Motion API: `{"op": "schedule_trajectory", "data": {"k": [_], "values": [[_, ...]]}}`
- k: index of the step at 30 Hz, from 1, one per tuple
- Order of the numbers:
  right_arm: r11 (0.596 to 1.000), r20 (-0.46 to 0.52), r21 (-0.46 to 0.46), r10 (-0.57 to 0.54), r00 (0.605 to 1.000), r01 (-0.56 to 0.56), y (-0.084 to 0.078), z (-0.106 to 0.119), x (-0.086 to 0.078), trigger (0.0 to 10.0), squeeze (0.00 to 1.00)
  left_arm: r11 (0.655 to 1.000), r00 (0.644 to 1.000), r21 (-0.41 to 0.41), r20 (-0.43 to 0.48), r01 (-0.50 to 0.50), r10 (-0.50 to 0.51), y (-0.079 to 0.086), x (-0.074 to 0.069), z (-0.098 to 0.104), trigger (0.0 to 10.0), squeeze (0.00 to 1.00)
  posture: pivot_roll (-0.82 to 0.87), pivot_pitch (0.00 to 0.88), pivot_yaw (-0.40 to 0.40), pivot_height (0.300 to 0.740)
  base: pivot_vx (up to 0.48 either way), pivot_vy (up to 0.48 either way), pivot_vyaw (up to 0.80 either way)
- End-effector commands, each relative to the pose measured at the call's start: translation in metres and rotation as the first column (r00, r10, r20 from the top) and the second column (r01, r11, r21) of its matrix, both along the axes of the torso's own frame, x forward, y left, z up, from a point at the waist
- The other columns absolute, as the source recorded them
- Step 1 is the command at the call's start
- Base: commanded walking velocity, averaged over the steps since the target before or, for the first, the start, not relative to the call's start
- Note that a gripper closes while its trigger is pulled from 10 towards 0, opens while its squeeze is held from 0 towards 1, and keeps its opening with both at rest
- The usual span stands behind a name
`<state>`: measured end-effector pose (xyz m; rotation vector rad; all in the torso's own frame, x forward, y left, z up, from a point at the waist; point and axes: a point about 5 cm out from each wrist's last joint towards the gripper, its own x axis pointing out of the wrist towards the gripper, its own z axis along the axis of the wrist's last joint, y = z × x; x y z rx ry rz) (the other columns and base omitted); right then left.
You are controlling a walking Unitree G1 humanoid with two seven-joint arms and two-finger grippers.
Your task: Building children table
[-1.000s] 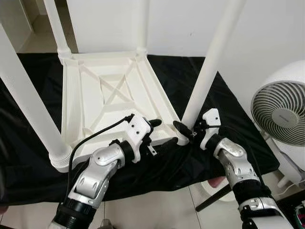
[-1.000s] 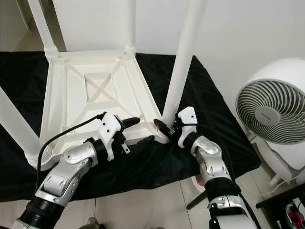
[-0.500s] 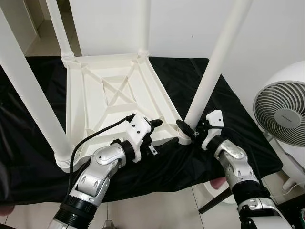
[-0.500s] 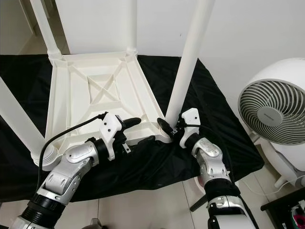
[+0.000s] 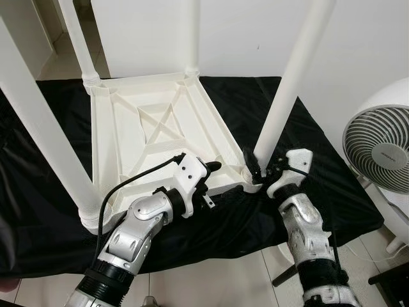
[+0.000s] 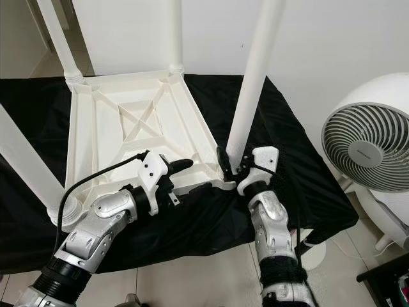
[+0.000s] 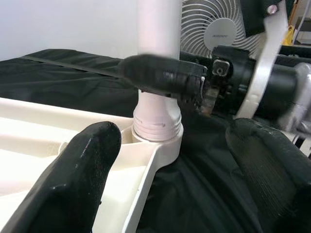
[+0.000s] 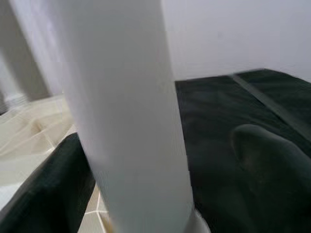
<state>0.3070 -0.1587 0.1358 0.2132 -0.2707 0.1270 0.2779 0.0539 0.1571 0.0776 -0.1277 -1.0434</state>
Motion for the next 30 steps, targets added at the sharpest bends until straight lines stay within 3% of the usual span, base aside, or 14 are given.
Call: {"op": "schedule_trajectory", "data": {"k": [1,4,5,6,13,19,30], "values": [[0.994,0.028,0.019,-0.104,0.994,0.103,-0.009,0.007,-0.004,10.0,1.00,0.993,0.993,0.018,-0.001,0.117,-0.117,-0.003,-0.007,-0.001,10.0,0.00,-0.06,0.026,0.000,0.740,0.000,0.000,0.00],[0.987,0.027,0.043,-0.156,0.987,0.155,-0.007,0.008,-0.008,10.0,1.00,0.993,0.993,0.019,-0.002,0.116,-0.116,-0.003,-0.007,-0.001,10.0,0.00,-0.05,0.029,0.003,0.740,0.000,0.000,0.00],[0.982,0.027,0.059,-0.182,0.983,0.180,-0.004,0.010,-0.011,10.0,0.20,0.993,0.993,0.020,-0.001,0.117,-0.117,-0.002,-0.007,-0.001,10.0,0.00,-0.05,0.030,0.005,0.740,0.000,0.000,0.00],[0.980,0.032,0.055,-0.194,0.980,0.192,0.000,0.013,-0.013,10.0,0.00,0.993,0.993,0.021,0.000,0.118,-0.118,-0.002,-0.006,-0.001,10.0,0.00,-0.05,0.032,0.010,0.740,0.000,0.000,0.00],[0.985,0.030,0.043,-0.168,0.985,0.167,0.008,0.015,-0.015,10.0,0.00,0.992,0.992,0.021,0.000,0.124,-0.124,-0.002,-0.006,-0.001,10.0,0.00,-0.05,0.034,0.018,0.740,0.000,0.000,0.00],[0.997,0.024,-0.081,-0.006,1.000,0.008,0.005,0.016,-0.009,10.0,0.00,0.989,0.990,0.032,-0.010,0.144,-0.144,-0.002,-0.007,-0.002,10.0,0.00,-0.06,0.043,0.036,0.740,0.000,0.000,0.00],[0.980,0.011,-0.186,0.069,0.998,-0.066,0.007,0.019,0.003,10.0,0.00,0.984,0.985,0.031,-0.022,0.174,-0.174,-0.005,-0.003,-0.001,10.0,0.00,-0.11,0.043,0.098,0.740,0.000,0.000,0.00]]}}
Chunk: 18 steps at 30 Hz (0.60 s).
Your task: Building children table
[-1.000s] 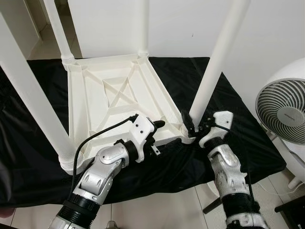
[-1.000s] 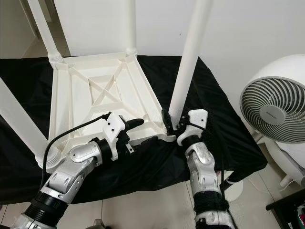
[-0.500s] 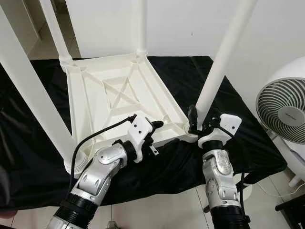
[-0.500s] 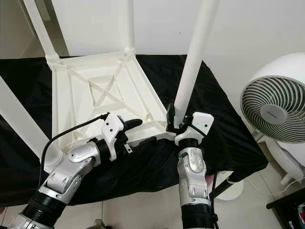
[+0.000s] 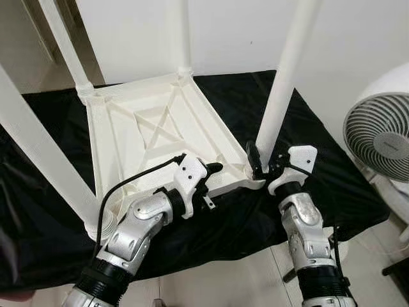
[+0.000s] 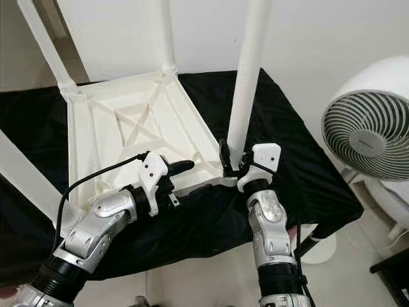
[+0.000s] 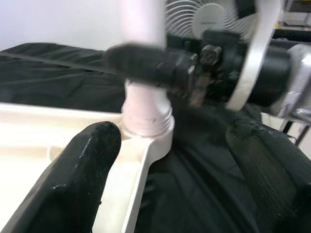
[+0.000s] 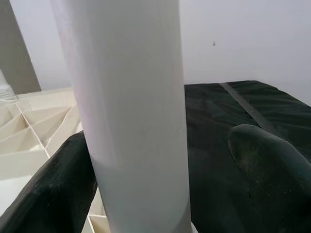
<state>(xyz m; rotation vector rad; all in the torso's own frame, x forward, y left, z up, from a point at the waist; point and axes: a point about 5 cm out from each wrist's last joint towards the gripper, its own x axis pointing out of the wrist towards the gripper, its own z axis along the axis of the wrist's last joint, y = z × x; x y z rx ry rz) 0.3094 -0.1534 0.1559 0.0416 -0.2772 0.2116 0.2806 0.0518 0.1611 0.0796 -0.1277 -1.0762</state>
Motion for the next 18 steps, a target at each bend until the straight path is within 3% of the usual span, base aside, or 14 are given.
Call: {"op": "schedule_trajectory", "data": {"k": [1,5,13,14,18], "values": [[1.000,-0.007,-0.008,0.017,1.000,-0.017,0.0015,-0.0008,0.0009,10.0,0.00,0.987,0.988,0.036,-0.014,0.156,-0.156,-0.0043,-0.0053,-0.0032,10.0,0.00,-0.09,0.046,0.086,0.740,0.000,0.000,0.00],[0.992,-0.036,-0.046,0.113,0.993,-0.114,0.0033,-0.0066,-0.0028,10.0,0.00,0.990,0.991,0.044,0.002,0.132,-0.132,0.0005,-0.0056,-0.0011,10.0,0.00,-0.05,0.052,0.057,0.740,0.000,0.000,0.00],[0.982,-0.046,-0.079,0.171,0.984,-0.174,0.0040,-0.0069,-0.0025,10.0,0.00,0.993,0.994,0.047,0.012,0.108,-0.109,0.0034,-0.0063,-0.0011,10.0,0.00,-0.02,0.053,0.029,0.740,0.000,0.000,0.00],[0.980,-0.049,-0.083,0.178,0.983,-0.182,0.0021,-0.0068,-0.0009,10.0,0.00,0.994,0.995,0.051,0.023,0.098,-0.100,0.0036,-0.0062,-0.0002,10.0,0.00,0.03,0.049,-0.028,0.740,0.000,0.000,0.00],[0.979,-0.058,-0.083,0.182,0.982,-0.186,-0.0007,-0.0070,0.0020,10.0,0.00,0.995,0.996,0.055,0.040,0.081,-0.083,0.0045,-0.0056,0.0014,10.0,0.00,0.04,0.049,-0.035,0.740,0.000,0.000,0.00]]}}
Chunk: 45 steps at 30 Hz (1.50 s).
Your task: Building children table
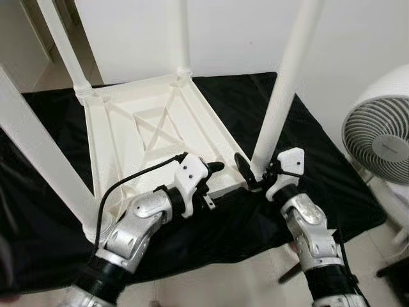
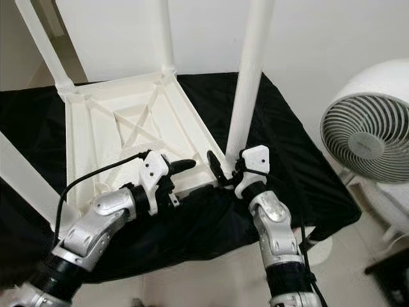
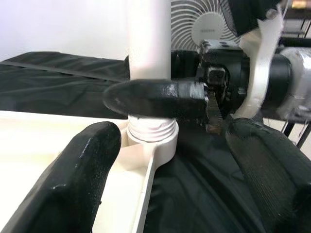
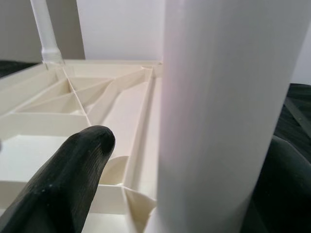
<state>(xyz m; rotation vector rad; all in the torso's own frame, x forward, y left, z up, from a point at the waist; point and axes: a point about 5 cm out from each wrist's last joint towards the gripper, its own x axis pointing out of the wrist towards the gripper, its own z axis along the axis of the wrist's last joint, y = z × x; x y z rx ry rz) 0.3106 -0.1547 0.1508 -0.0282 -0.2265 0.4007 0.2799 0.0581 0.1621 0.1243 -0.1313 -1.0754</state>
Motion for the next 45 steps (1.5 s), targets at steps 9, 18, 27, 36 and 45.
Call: {"op": "schedule_trajectory", "data": {"k": [9,18,27,36,45], "values": [[0.995,-0.035,-0.041,0.086,0.996,-0.088,0.001,-0.001,0.011,10.0,0.00,0.999,0.999,0.013,0.014,0.045,-0.046,0.004,-0.006,0.000,10.0,0.00,0.05,0.055,-0.040,0.740,0.000,0.000,0.00],[0.962,-0.089,-0.117,0.238,0.967,-0.247,-0.001,-0.004,0.015,10.0,0.00,0.999,0.999,0.002,0.006,0.053,-0.053,0.000,-0.008,0.001,10.0,0.00,0.05,0.057,-0.036,0.740,0.000,0.000,0.00],[0.927,-0.175,-0.145,0.320,0.931,-0.346,-0.010,-0.013,0.018,0.0,0.00,0.997,0.997,0.002,-0.009,0.073,-0.073,-0.002,-0.015,-0.002,10.0,0.00,0.05,0.058,-0.046,0.740,0.000,0.000,0.00],[0.929,-0.236,-0.104,0.324,0.916,-0.356,-0.020,-0.026,0.008,0.0,0.00,0.997,0.996,0.001,-0.031,0.080,-0.079,-0.003,-0.021,-0.006,10.0,0.00,0.06,0.065,-0.051,0.740,0.000,0.000,0.00],[0.992,-0.197,-0.073,0.090,0.976,-0.106,-0.013,-0.029,0.011,0.0,0.00,0.997,0.996,0.001,-0.037,0.078,-0.078,-0.003,-0.023,-0.007,10.0,0.00,0.05,0.062,-0.059,0.740,0.000,0.000,0.00]]}}
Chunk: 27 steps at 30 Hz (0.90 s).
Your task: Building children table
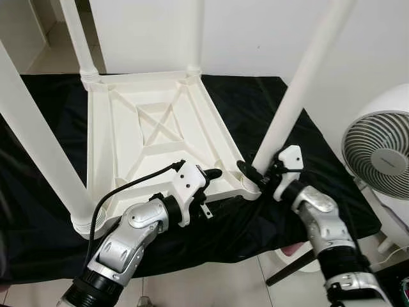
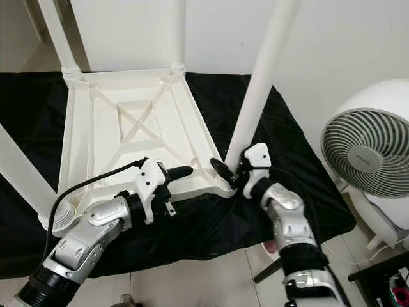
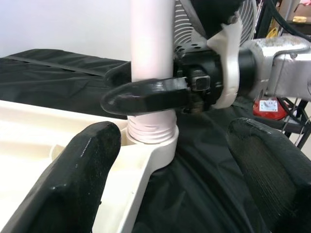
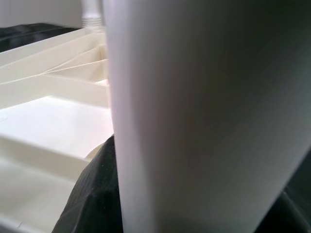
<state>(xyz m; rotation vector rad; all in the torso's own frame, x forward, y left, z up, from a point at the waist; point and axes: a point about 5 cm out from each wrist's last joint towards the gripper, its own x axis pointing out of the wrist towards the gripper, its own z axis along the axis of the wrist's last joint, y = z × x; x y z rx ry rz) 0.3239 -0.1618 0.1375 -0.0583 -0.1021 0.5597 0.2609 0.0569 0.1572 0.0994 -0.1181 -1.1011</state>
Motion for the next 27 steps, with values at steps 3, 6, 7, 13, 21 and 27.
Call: {"op": "schedule_trajectory", "data": {"k": [3,6,7,13,21,27], "values": [[0.966,-0.132,0.080,-0.236,0.963,0.248,0.017,-0.020,-0.008,0.0,0.00,0.999,0.998,0.006,-0.029,0.054,-0.054,-0.004,-0.007,-0.005,10.0,0.00,0.03,0.058,-0.062,0.740,0.000,0.000,0.00],[0.933,-0.158,0.127,-0.316,0.936,0.336,0.030,-0.019,-0.011,0.0,0.00,0.998,0.998,0.004,-0.034,0.056,-0.056,-0.005,-0.008,-0.006,10.0,0.00,0.03,0.058,-0.066,0.740,0.000,0.000,0.00],[0.918,-0.157,0.128,-0.354,0.922,0.374,0.033,-0.019,-0.011,0.0,0.00,0.998,0.998,0.002,-0.035,0.055,-0.055,-0.005,-0.008,-0.006,10.0,0.00,0.03,0.058,-0.066,0.740,0.000,0.000,0.00],[0.882,-0.171,0.137,-0.427,0.888,0.450,0.048,-0.017,-0.013,0.0,0.00,0.999,0.998,0.001,-0.038,0.047,-0.047,-0.004,-0.008,-0.007,10.0,0.00,0.03,0.053,-0.072,0.740,0.000,0.000,0.00],[0.888,-0.175,0.108,-0.425,0.888,0.447,0.045,-0.018,-0.016,10.0,0.00,0.999,0.998,0.001,-0.043,0.050,-0.050,-0.005,-0.010,-0.008,10.0,0.00,0.02,0.047,-0.074,0.740,0.000,0.000,0.00],[0.900,-0.148,0.134,-0.395,0.907,0.414,0.025,-0.009,-0.014,10.0,1.00,0.999,0.998,0.005,-0.042,0.054,-0.054,-0.005,-0.009,-0.009,10.0,0.00,0.02,0.036,-0.072,0.740,0.000,0.000,0.00]]}}
